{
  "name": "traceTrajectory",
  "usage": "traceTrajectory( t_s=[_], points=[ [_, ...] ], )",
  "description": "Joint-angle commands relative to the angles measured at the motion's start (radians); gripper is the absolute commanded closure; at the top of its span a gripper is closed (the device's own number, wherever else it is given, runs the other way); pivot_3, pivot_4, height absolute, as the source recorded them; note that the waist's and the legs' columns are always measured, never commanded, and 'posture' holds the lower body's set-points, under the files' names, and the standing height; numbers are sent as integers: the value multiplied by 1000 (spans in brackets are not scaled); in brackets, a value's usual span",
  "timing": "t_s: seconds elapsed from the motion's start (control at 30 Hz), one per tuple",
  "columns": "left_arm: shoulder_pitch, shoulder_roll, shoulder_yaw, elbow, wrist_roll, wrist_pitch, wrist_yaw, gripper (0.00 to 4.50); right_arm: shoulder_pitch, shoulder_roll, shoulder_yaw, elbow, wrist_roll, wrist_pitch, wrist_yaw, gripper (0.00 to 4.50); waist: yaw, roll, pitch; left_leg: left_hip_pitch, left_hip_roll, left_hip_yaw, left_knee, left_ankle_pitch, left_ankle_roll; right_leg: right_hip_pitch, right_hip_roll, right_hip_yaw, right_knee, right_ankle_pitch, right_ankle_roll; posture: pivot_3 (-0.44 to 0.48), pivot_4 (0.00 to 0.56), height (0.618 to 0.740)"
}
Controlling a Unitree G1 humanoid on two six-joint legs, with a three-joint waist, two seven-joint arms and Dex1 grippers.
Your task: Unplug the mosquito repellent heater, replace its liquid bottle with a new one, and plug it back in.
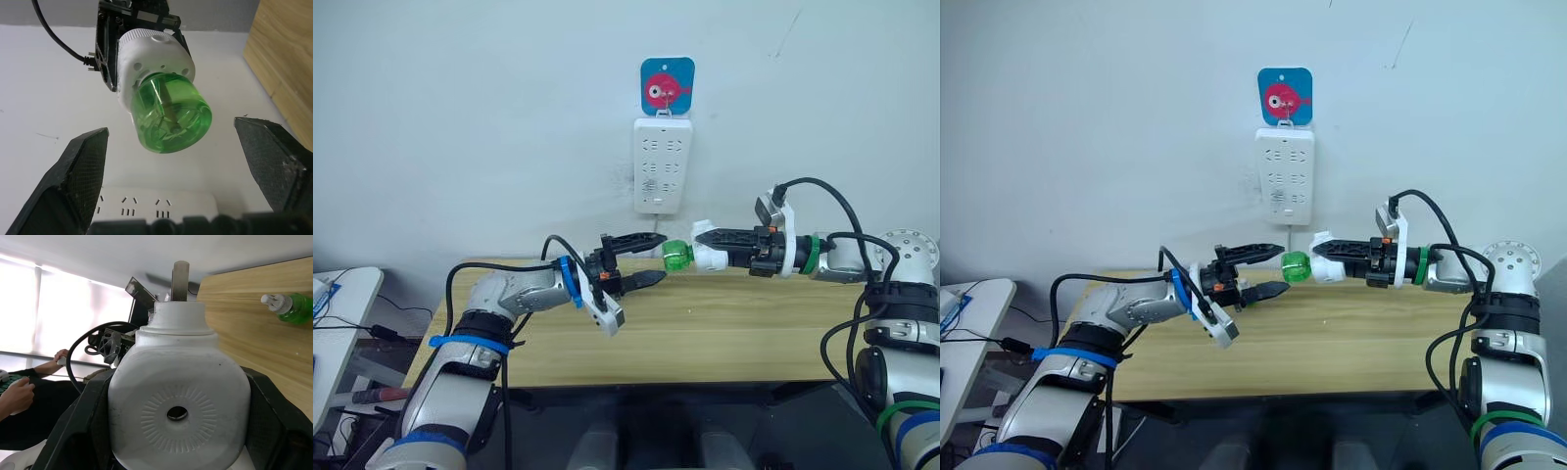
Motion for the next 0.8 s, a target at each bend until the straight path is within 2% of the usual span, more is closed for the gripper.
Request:
traceTrajectory(
  t_s=[0.03, 0.2, 0.5, 0.6, 0.77, 0.8],
  points=[
    [-30, 3, -37, -5, 48, 20, 115, 0, -18, -5, -33, -16, 62, 8, -14, 1482, 0, 0, 0, 0, 0, 0, 0, 0, 0, 0, 0, 0, 0, 0, 0, -18, 114, 740],
    [-42, -14, -97, -24, 87, 63, 205, 0, -16, 2, -33, -16, 91, 8, -38, 1482, -1, 0, 0, 0, 0, 0, 0, 0, 0, 0, 0, 0, 0, 0, 0, -16, 114, 740],
    [-71, -6, -176, -28, 97, 115, 294, 0, 3, -4, -12, -39, 140, 8, -55, 1482, 0, 0, 0, 0, 0, 0, 0, 0, 1, 0, 0, 0, 0, 0, 0, -9, 112, 740],
    [-79, 1, -196, -27, 96, 119, 311, 588, 7, -5, -7, -41, 152, 6, -62, 1482, -1, 0, 0, 0, 0, 0, 0, 0, 1, 0, 0, 0, 0, 0, 0, -9, 112, 740],
    [-89, 7, -210, -36, 82, 112, 330, 2064, 10, -5, -1, -40, 154, 1, -63, 1482, 0, 0, 0, 0, 0, 0, 0, 0, 1, 0, 0, 0, 1, 0, 0, -4, 108, 740],
    [-90, 9, -212, -39, 80, 110, 332, 2188, 10, -5, -1, -39, 154, 0, -64, 1482, 0, 0, 0, 0, 0, 0, 0, 0, 1, 0, 1, 0, 1, 0, 0, -4, 107, 740]
  ],
)
